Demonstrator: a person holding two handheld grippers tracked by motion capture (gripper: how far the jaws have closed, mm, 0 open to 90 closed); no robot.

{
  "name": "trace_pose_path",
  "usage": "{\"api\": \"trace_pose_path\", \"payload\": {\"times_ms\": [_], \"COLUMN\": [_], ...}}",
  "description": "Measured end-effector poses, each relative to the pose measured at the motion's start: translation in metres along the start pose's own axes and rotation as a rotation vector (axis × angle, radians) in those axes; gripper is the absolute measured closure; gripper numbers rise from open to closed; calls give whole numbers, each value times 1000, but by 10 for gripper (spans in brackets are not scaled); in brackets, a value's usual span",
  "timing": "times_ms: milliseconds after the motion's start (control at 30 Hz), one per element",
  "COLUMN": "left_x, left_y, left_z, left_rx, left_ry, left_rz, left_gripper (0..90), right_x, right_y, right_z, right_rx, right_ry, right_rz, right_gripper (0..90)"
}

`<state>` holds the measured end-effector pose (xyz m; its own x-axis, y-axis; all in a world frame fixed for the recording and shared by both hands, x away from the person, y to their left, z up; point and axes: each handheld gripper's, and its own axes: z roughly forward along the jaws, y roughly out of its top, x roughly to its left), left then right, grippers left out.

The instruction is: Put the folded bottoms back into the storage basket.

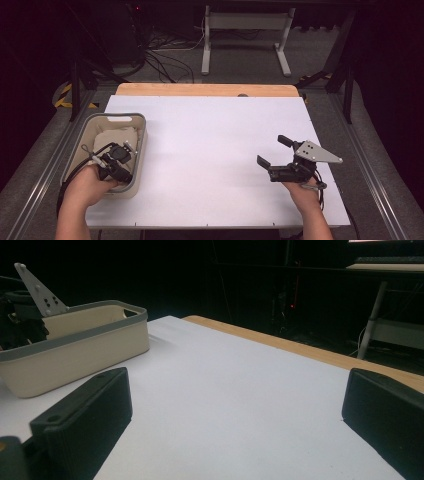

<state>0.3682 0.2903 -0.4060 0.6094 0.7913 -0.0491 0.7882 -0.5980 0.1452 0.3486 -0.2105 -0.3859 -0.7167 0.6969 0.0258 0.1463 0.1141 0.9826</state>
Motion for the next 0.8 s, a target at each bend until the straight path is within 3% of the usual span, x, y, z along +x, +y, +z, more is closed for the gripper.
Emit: {"api": "trace_pose_path", "payload": {"times_ms": [133,233,300,333,367,400,433,500,533,567,600,700,733,800], "left_x": [2,4,8,12,12,17,17,23,26,26,27,25,23,22], "left_y": [-2,-6,-10,-15,-15,-20,-20,-25,-30,-30,-33,-35,-35,-33], "left_z": [-3,-13,-23,-33,-33,-40,-40,-47,-51,-51,-54,-54,-52,-50], "left_rx": [-24,-65,-116,-166,-166,-207,-207,-252,-273,-273,-277,-267,-242,-223], "left_ry": [-29,-34,2,45,45,95,95,155,183,183,211,209,201,187], "left_rz": [-5,-20,-55,-86,-86,-143,-143,-202,-220,-220,-216,-194,-164,-150], "left_gripper": [672,514,407,362,327,315,307,292,340,354,406,492,626,659], "right_x": [0,0,-1,-1,-1,-1,-1,0,1,1,1,1,1,1], "right_y": [0,1,1,0,0,0,0,0,0,0,0,0,0,0], "right_z": [-1,-1,-2,-1,-1,-1,0,0,0,0,0,0,1,1], "right_rx": [-1,-5,-5,-4,-4,1,2,2,5,5,5,4,4,6], "right_ry": [-2,-1,-2,-4,-4,-2,-1,1,1,1,0,0,1,2], "right_rz": [-1,7,2,6,6,4,1,0,2,2,2,2,1,-2], "right_gripper": [4,4,4,4,4,4,4,4,4,4,4,4,5,5]}}
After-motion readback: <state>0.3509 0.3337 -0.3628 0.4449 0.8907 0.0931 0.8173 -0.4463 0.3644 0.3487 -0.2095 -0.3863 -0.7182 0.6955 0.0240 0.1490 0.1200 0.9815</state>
